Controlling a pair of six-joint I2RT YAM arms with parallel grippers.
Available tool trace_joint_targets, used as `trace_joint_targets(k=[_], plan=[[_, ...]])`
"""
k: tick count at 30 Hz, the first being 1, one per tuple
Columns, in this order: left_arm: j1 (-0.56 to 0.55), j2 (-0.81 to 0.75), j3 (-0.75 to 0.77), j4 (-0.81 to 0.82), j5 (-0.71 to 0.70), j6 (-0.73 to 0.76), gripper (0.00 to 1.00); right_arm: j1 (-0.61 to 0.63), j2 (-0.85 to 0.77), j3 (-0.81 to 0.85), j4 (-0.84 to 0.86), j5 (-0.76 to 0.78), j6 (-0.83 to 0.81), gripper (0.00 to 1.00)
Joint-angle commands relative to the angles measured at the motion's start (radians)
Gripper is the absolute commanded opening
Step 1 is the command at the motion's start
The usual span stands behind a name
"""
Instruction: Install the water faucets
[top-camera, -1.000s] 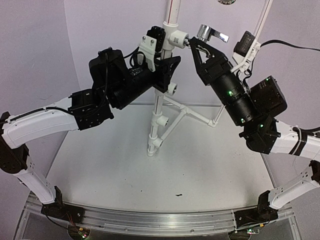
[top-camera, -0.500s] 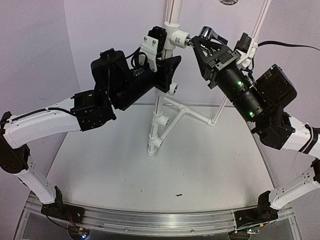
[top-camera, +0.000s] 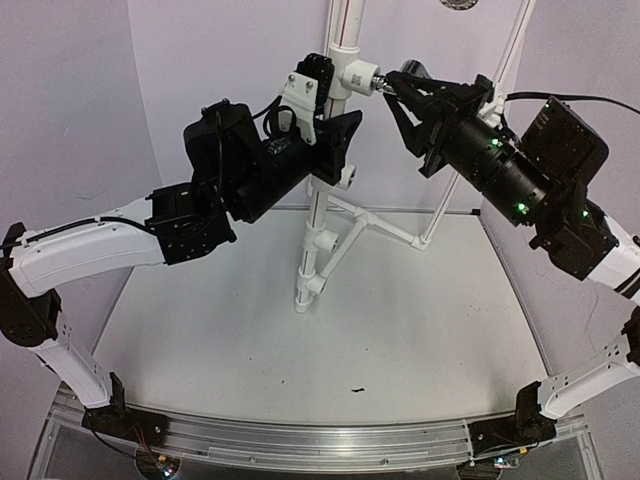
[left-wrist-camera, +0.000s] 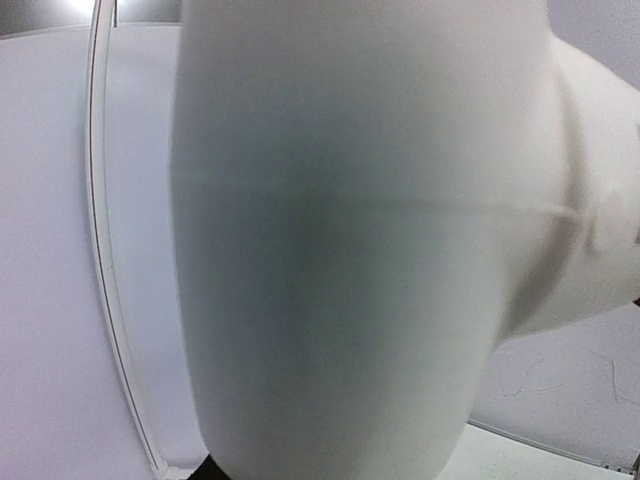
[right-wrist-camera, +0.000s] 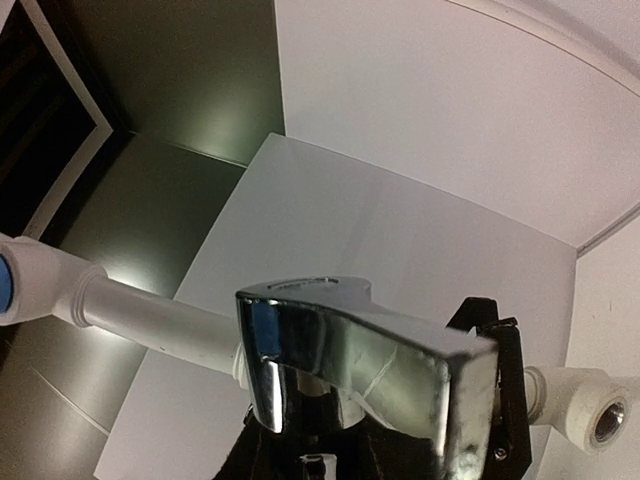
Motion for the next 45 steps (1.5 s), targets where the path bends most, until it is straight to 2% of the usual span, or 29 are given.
trace_joint_targets(k=[1, 7, 15, 18, 22, 29, 33, 36, 38, 39, 45], plan=[[-0.099, 0.154, -0.199, -0.452, 0.066, -0.303, 0.00, -0.024, 0.019, 0.106, -0.025, 0.087, 0.157, 0.00], [-0.098, 0.148, -0.222, -0.430, 0.042, -0.284, 0.00, -0.024, 0.006, 0.150, -0.051, 0.104, 0.229, 0.00], [-0.090, 0.132, -0.237, -0.407, 0.026, -0.306, 0.00, -0.024, -0.014, 0.179, -0.066, 0.155, 0.210, 0.02], [-0.082, 0.120, -0.238, -0.405, 0.025, -0.330, 0.00, -0.024, -0.016, 0.187, -0.070, 0.151, 0.126, 0.11], [-0.073, 0.106, -0.233, -0.406, 0.023, -0.373, 0.00, -0.024, -0.021, 0.175, -0.073, 0.147, 0.029, 0.28], [-0.060, 0.080, -0.218, -0.408, 0.036, -0.442, 0.00, -0.024, -0.026, 0.158, -0.073, 0.149, -0.037, 0.44], [-0.050, 0.077, -0.189, -0.435, 0.017, -0.470, 0.00, -0.024, -0.045, 0.121, -0.077, 0.139, -0.046, 0.64], [-0.041, 0.065, -0.160, -0.457, 0.007, -0.513, 0.00, -0.024, -0.068, 0.082, -0.090, 0.158, -0.055, 0.85], [-0.036, 0.057, -0.140, -0.472, -0.003, -0.541, 0.00, -0.024, -0.084, 0.056, -0.106, 0.170, -0.054, 0.95], [-0.033, 0.052, -0.129, -0.482, -0.006, -0.557, 0.00, -0.024, -0.091, 0.043, -0.114, 0.176, -0.048, 0.98], [-0.028, 0.028, -0.090, -0.505, 0.000, -0.615, 0.00, -0.024, -0.125, -0.035, -0.146, 0.203, -0.041, 0.98]])
